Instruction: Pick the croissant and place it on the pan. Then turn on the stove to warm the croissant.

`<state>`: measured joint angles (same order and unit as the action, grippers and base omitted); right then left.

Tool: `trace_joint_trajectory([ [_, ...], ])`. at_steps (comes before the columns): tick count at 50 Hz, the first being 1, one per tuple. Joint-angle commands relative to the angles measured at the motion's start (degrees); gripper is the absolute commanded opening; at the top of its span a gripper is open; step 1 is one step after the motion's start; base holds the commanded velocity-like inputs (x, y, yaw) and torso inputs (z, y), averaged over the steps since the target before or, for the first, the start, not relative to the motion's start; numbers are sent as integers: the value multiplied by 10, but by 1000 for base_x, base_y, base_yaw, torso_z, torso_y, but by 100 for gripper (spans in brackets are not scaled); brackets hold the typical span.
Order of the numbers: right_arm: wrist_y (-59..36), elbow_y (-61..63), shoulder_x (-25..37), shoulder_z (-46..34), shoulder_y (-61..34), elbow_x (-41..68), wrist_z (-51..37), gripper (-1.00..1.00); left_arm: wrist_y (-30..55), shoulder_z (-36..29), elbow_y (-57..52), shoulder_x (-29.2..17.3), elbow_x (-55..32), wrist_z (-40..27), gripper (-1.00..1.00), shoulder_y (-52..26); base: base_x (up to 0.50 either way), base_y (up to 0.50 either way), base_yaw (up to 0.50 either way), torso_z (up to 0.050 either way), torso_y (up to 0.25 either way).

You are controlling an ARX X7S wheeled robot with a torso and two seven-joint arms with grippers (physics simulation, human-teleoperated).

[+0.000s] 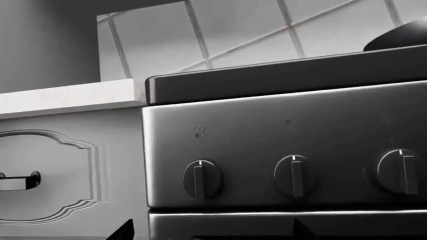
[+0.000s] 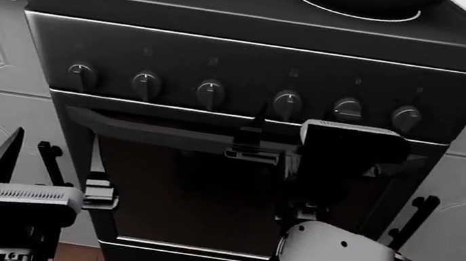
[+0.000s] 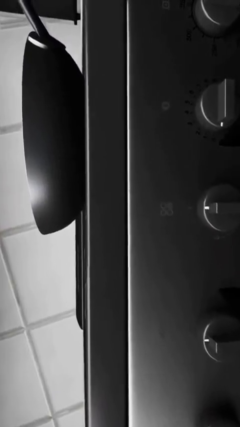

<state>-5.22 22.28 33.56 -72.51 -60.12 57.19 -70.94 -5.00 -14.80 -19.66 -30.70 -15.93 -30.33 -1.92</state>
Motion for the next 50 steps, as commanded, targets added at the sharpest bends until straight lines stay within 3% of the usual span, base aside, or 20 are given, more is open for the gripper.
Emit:
trace_joint_trajectory([
  [1, 3, -33, -13, 3, 0, -4, 12, 100, -2, 2, 6, 0, -5, 1, 100, -2, 0, 0, 0, 0, 0],
  [50, -9, -190, -64, -3, -12, -19, 93, 100, -5, -1, 44, 8, -24, 12, 100, -16, 0, 0, 0, 0, 0],
])
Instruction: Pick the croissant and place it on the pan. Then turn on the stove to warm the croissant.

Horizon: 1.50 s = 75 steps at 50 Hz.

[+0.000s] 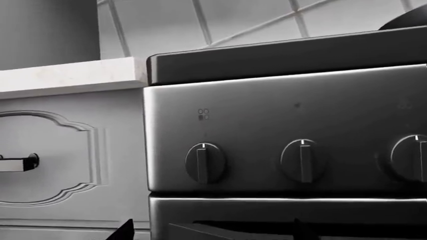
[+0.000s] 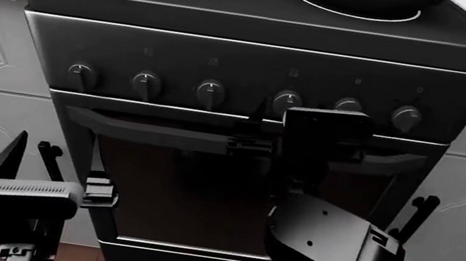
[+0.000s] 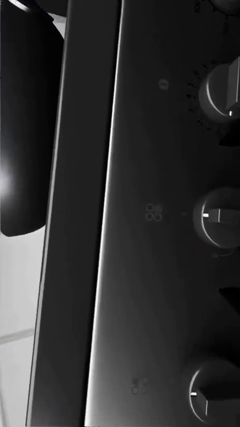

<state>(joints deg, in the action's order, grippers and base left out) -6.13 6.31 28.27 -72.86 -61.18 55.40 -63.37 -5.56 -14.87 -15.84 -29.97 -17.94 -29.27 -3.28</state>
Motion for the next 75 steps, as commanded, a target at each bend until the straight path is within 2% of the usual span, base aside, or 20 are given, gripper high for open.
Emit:
trace_joint_trajectory([
  [1, 1, -33, -12, 0, -1, -1, 19, 100, 0, -1, 7, 1, -3, 2, 100, -3, 0, 0, 0, 0, 0],
  [39, 24, -147, -58, 5, 8, -5, 87, 100, -4, -4, 35, 8, -7, 6, 100, -13, 0, 0, 0, 0, 0],
  [75, 27, -144, -52, 13, 11, -12, 78, 100, -3, -10, 49, 11, -8, 9, 100, -19, 0, 0, 0, 0, 0],
])
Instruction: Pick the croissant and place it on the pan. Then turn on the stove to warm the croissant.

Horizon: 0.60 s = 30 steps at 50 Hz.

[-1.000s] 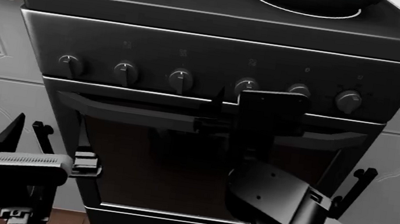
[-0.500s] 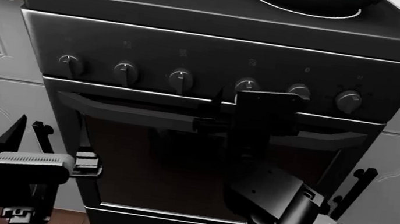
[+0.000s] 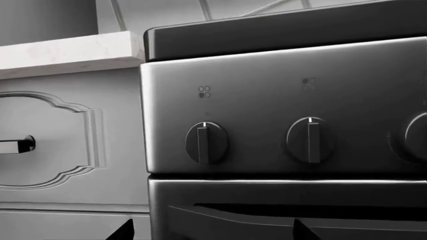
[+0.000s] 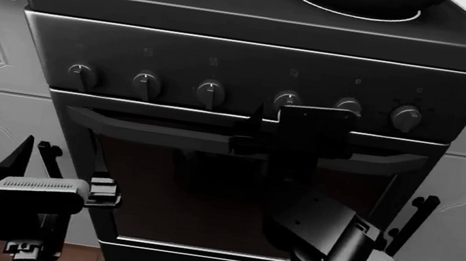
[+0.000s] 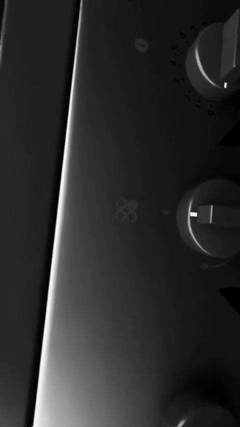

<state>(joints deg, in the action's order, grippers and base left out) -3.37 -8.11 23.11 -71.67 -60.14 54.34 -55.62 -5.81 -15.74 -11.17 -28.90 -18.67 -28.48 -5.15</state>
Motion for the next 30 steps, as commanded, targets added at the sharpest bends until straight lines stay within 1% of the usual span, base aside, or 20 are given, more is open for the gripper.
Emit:
trace_joint_trajectory([
  [1, -1, -1, -1, 1, 1, -1, 2, 100, -1, -1, 3, 1, -1, 1, 100, -1, 0, 0, 0, 0, 0],
  [5, 0, -5, -3, 1, 1, -1, 5, 100, -1, -1, 4, 1, -1, 1, 100, -2, 0, 0, 0, 0, 0],
  [6, 1, -6, -3, 2, 1, -1, 6, -100, -1, -1, 5, 1, -1, 1, 100, -2, 0, 0, 0, 0, 0],
  [30, 9, -26, -11, 5, 5, -1, 25, -100, 0, -4, 16, 4, -3, 2, 100, -6, 0, 0, 0, 0, 0],
])
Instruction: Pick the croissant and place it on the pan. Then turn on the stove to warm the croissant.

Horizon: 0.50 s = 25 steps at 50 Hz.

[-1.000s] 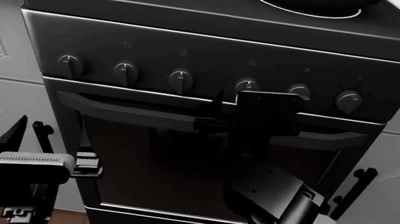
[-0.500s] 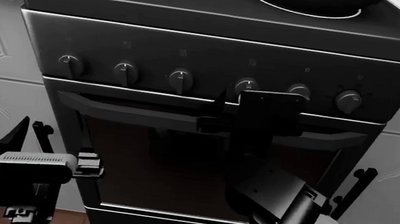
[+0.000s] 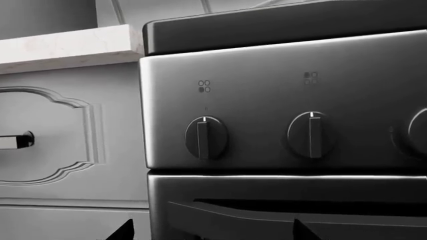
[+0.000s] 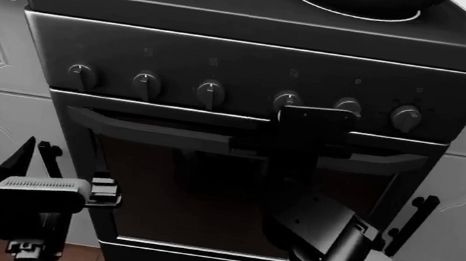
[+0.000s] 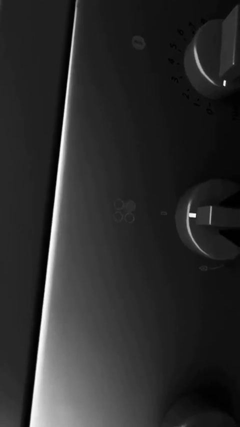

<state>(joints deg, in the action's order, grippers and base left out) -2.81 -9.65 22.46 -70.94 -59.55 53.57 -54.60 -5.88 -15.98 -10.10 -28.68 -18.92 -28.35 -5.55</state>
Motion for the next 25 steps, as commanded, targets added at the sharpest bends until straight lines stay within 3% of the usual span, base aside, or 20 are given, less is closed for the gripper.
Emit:
trace_joint_trajectory([
  [1, 4, -11, -5, -2, -1, 6, 16, -100, 0, -1, 6, 1, -1, 1, 100, -2, 0, 0, 0, 0, 0],
  [25, -56, 11, 16, -37, -42, -26, 20, -100, -1, -3, 14, 3, -3, 2, 100, -6, 1, 0, 1, 0, 0],
])
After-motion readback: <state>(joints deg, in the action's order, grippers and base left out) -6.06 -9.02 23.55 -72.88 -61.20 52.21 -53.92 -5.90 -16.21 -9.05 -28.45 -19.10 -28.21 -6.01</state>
